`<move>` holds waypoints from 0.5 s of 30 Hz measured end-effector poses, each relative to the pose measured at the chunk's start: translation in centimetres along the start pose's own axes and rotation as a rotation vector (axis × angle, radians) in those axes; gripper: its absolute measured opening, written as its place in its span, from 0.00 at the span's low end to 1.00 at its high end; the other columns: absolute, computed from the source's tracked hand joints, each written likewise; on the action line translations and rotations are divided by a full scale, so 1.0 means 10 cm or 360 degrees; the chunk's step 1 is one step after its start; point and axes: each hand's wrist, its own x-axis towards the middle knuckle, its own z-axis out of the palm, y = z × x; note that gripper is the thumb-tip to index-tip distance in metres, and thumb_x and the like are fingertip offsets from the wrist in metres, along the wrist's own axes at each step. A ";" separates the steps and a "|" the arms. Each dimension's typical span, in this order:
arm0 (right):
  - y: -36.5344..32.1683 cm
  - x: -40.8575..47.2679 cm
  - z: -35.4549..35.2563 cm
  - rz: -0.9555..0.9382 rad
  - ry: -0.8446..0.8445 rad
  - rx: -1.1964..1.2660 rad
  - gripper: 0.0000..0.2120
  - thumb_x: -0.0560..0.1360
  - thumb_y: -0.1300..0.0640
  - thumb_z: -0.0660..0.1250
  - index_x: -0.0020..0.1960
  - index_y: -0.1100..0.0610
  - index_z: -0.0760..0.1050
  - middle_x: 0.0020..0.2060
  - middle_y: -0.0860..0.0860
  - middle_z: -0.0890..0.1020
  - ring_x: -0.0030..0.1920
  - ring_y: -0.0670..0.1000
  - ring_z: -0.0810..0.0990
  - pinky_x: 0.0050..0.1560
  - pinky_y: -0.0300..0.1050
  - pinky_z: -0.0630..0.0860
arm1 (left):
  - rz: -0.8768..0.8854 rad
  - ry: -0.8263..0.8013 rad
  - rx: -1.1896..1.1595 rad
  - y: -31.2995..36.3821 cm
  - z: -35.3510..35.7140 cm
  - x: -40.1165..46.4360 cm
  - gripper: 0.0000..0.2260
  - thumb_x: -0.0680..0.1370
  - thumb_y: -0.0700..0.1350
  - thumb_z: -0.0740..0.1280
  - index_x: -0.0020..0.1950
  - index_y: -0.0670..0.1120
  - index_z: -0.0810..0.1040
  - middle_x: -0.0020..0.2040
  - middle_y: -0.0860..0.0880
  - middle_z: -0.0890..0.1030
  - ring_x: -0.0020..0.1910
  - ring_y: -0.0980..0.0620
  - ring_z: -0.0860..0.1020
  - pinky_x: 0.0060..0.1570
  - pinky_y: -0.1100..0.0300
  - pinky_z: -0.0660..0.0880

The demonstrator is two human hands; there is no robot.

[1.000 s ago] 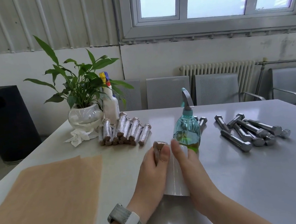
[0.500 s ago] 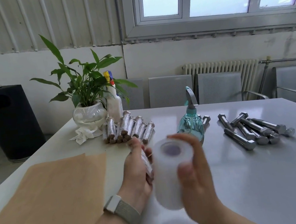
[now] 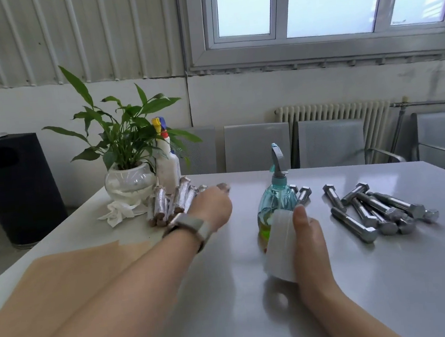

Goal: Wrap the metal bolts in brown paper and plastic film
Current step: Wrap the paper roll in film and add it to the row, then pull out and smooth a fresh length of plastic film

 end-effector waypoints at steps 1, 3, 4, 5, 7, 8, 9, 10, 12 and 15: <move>0.03 0.01 0.00 -0.0034 0.0001 -0.0046 0.38 0.67 0.26 0.59 0.58 0.59 0.74 0.47 0.62 0.83 0.46 0.65 0.83 0.47 0.69 0.79 | 0.0133 0.0077 0.0348 0.03 0.08 0.10 0.12 0.81 0.39 0.56 0.63 0.42 0.72 0.60 0.38 0.78 0.57 0.40 0.77 0.53 0.52 0.73; 0.10 0.05 -0.02 -0.0086 0.0020 -0.0108 0.33 0.64 0.24 0.58 0.54 0.49 0.74 0.45 0.56 0.83 0.44 0.59 0.83 0.47 0.66 0.80 | 0.0185 0.0181 0.0687 0.01 0.26 0.31 0.12 0.81 0.41 0.56 0.63 0.41 0.72 0.62 0.38 0.77 0.63 0.39 0.74 0.55 0.51 0.72; 0.14 0.07 -0.02 -0.0091 0.0022 -0.0138 0.29 0.63 0.24 0.58 0.51 0.45 0.73 0.43 0.54 0.83 0.43 0.58 0.84 0.47 0.65 0.80 | 0.0208 0.0241 0.0815 0.00 0.35 0.37 0.12 0.81 0.43 0.56 0.63 0.42 0.70 0.62 0.39 0.77 0.62 0.39 0.75 0.52 0.51 0.73; 0.16 0.09 -0.02 -0.0093 0.0010 -0.0162 0.26 0.63 0.24 0.58 0.48 0.42 0.73 0.43 0.54 0.83 0.44 0.58 0.84 0.48 0.64 0.80 | 0.0248 0.0266 0.0940 -0.02 0.45 0.43 0.13 0.81 0.45 0.57 0.64 0.43 0.68 0.61 0.39 0.76 0.61 0.39 0.76 0.48 0.52 0.72; 0.21 0.11 -0.01 -0.0102 -0.0051 -0.0172 0.23 0.63 0.24 0.59 0.46 0.38 0.72 0.44 0.54 0.84 0.45 0.59 0.83 0.48 0.64 0.80 | 0.0301 0.0275 0.1192 -0.10 0.63 0.52 0.14 0.80 0.44 0.57 0.66 0.45 0.66 0.61 0.40 0.73 0.57 0.40 0.77 0.44 0.54 0.69; 0.22 0.12 0.00 -0.0110 -0.0075 -0.0161 0.22 0.63 0.24 0.59 0.46 0.37 0.72 0.45 0.54 0.84 0.46 0.60 0.83 0.49 0.64 0.79 | 0.0298 0.0297 0.1258 -0.13 0.69 0.55 0.16 0.80 0.44 0.57 0.67 0.46 0.65 0.60 0.40 0.72 0.56 0.41 0.77 0.43 0.54 0.68; 0.22 0.11 0.01 -0.0112 -0.0094 -0.0143 0.21 0.63 0.24 0.60 0.46 0.37 0.73 0.45 0.55 0.84 0.46 0.61 0.83 0.49 0.65 0.79 | 0.0297 0.0312 0.1301 -0.17 0.75 0.58 0.17 0.79 0.43 0.57 0.68 0.48 0.65 0.60 0.41 0.70 0.55 0.43 0.76 0.42 0.55 0.68; 0.23 0.12 0.01 -0.0114 -0.0109 -0.0126 0.21 0.63 0.24 0.61 0.46 0.37 0.73 0.45 0.55 0.84 0.46 0.61 0.83 0.49 0.65 0.79 | 0.0316 0.0329 0.1365 -0.18 0.81 0.60 0.17 0.79 0.43 0.57 0.68 0.49 0.67 0.60 0.41 0.69 0.56 0.43 0.75 0.42 0.56 0.68; 0.24 0.12 0.01 -0.0124 -0.0112 -0.0107 0.21 0.62 0.24 0.62 0.46 0.37 0.73 0.44 0.56 0.84 0.45 0.61 0.83 0.48 0.66 0.79 | 0.0383 0.0368 0.1482 -0.20 0.87 0.64 0.15 0.78 0.43 0.57 0.65 0.49 0.71 0.61 0.42 0.67 0.58 0.43 0.70 0.46 0.55 0.70; 0.24 0.14 -0.01 -0.0116 -0.0107 -0.0096 0.22 0.61 0.24 0.62 0.46 0.38 0.74 0.45 0.55 0.84 0.45 0.62 0.83 0.47 0.67 0.80 | 0.0587 0.0351 0.1615 -0.23 0.84 0.78 0.15 0.77 0.43 0.57 0.64 0.48 0.72 0.64 0.43 0.67 0.62 0.43 0.67 0.59 0.49 0.65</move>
